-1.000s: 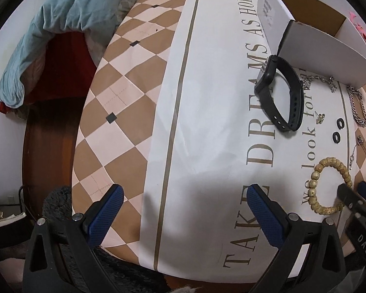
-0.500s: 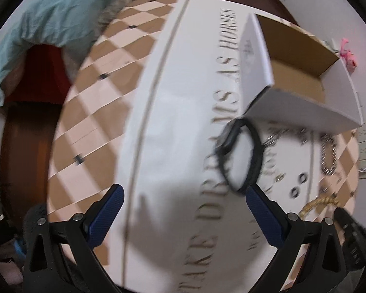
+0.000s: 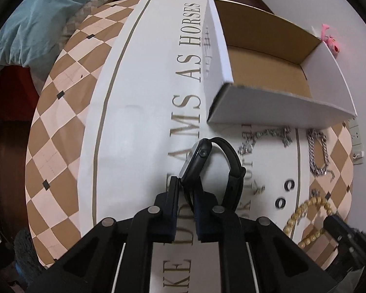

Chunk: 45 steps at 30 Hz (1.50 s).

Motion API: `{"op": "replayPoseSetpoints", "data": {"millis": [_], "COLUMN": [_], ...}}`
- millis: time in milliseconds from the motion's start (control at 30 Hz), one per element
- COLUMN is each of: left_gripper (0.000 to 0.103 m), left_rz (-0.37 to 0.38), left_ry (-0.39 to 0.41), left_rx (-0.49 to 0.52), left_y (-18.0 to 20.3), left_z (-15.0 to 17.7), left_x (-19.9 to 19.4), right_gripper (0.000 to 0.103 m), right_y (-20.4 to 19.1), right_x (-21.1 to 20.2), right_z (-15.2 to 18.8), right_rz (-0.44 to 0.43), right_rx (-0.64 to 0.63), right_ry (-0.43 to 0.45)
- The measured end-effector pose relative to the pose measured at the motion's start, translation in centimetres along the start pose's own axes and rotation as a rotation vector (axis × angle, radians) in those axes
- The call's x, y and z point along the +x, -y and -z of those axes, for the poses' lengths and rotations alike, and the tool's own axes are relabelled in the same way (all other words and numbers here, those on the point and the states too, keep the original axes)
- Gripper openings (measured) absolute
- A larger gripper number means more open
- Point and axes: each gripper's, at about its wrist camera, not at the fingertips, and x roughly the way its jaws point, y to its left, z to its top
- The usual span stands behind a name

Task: Organize jewelry
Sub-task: 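Grasp the black smartwatch with the left tool while the right tool grasps the wooden bead bracelet, then lower the smartwatch into the white box with the left tool while the right tool drops the bead bracelet in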

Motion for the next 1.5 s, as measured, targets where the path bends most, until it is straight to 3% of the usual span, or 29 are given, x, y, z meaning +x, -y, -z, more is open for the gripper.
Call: {"op": "replayPoseSetpoints", "data": {"millis": [300,433,700,833,1100,1200,1367,1433,1500], "left_gripper": [0.008,0.008,0.008,0.008,0.009,0.015,0.017,0.025,0.057], "left_rz": [0.021,0.051,0.133,0.142,0.128,0.126,0.171,0.157,0.157], "left_ry": [0.054,0.100,0.150,0.163,0.100,0.070,0.024,0.033,0.050], "left_rx": [0.037,0.050,0.053,0.058,0.070,0.054,0.020,0.023,0.024], "left_y": [-1.0,-0.3,1.2,1.8,2.7,2.6,2.6,2.8,2.8], "left_z": [5.1,4.9,-2.6,-6.0,-11.5,-12.7,-14.2,-14.7,-15.0], "left_x": [-4.3,-7.1,-9.8,-10.3,-7.0,-5.7,-4.4,-4.6,-5.0], "right_gripper": [0.009,0.009,0.009,0.009,0.009,0.009,0.009,0.010,0.011], "right_y": [-1.4,-2.5,-4.6,-5.7,-6.4,-6.2,-6.4,-6.4,-6.1], "right_x": [-4.2,-7.3,-12.8,-13.1,-8.0,-6.0,-4.4,-3.5,-2.8], "right_z": [0.0,-1.1,-6.4,-10.1,-16.8,-18.6,-20.5,-21.0,-21.2], "right_rz": [-0.122,-0.159,-0.190,-0.186,-0.174,-0.180,-0.246,-0.278,-0.269], "right_rx": [-0.041,-0.078,-0.165,-0.192,-0.170,-0.161,-0.152,-0.158,-0.150], "right_ry": [0.033,0.084,0.202,0.226,0.131,0.083,0.022,-0.024,-0.044]}}
